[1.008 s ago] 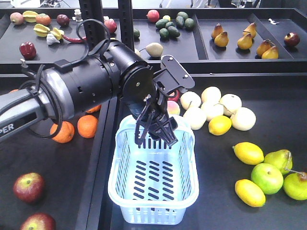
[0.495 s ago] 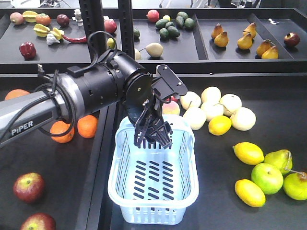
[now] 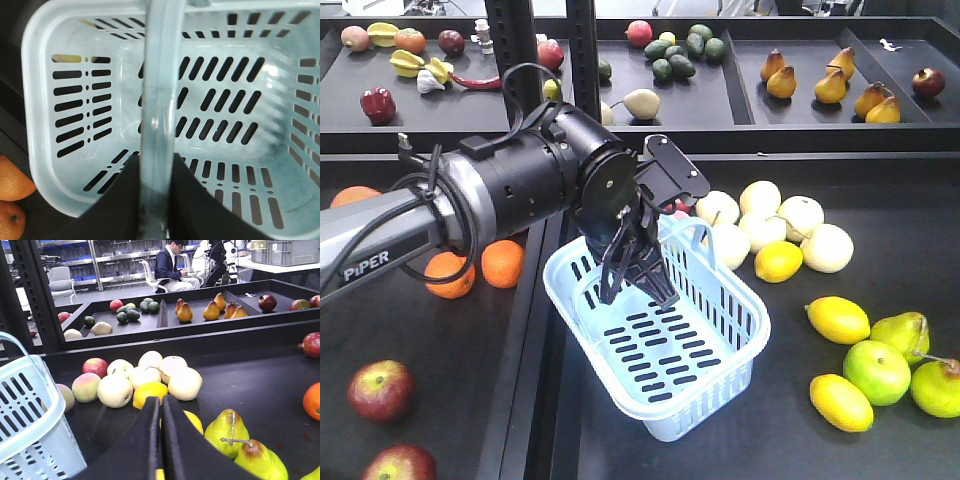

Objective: Pick three apples into basket with both arms
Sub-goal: 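Lift the light-blue basket by its handle with the left gripper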

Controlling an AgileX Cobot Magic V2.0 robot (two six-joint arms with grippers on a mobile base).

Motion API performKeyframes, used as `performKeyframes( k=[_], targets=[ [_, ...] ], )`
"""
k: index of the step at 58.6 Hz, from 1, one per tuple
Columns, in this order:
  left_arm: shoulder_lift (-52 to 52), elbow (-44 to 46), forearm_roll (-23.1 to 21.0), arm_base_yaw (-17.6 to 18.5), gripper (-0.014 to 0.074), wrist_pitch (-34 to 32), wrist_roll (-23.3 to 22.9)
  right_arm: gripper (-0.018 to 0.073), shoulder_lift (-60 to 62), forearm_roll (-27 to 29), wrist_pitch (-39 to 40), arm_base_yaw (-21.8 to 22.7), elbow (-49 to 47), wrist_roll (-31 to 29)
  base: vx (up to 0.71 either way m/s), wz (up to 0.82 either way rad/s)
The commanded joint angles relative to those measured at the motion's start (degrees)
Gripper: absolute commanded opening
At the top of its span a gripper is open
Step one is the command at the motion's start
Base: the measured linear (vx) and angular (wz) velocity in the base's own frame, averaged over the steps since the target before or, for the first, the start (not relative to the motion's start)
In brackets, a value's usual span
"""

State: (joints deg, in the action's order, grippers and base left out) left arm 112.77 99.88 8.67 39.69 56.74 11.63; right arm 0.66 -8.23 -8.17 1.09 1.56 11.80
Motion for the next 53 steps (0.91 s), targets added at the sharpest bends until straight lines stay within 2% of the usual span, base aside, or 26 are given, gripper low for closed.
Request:
performKeyframes(
  k=[1,19,32,40,53],
  targets=[
    [-4.92,1.62,0.0,-0.22,-0.0008,0.09,-0.54,-0.0005,0.67,-0.14,4.28,0.24,0.79,-0.37,0.0,0.0],
    [-15.9,1.62,-3.07,-0.22,-0.0008,1.16,-0.68,-0.0005,0.67,-0.14,4.28,0.24,0.79,-0.37,0.0,0.0],
    [-24.63,1.62,-10.86,-0.22,-0.0006,7.9,-3.72,-0.0005,0.67,-0.14,4.28,0.24,0.79,-0.37,0.0,0.0],
    [-29.09,1.62,-14.14,-0.22,-0.0006,12.59,-3.72,-0.0005,0.67,-0.14,4.28,0.24,0.79,-0.37,0.0,0.0],
    [-34.85,1.62,-14.44,-0.22,-0.0006,14.96,-3.72,-0.0005,0.67,-0.14,4.28,0.24,0.79,-0.37,0.0,0.0]
  ],
)
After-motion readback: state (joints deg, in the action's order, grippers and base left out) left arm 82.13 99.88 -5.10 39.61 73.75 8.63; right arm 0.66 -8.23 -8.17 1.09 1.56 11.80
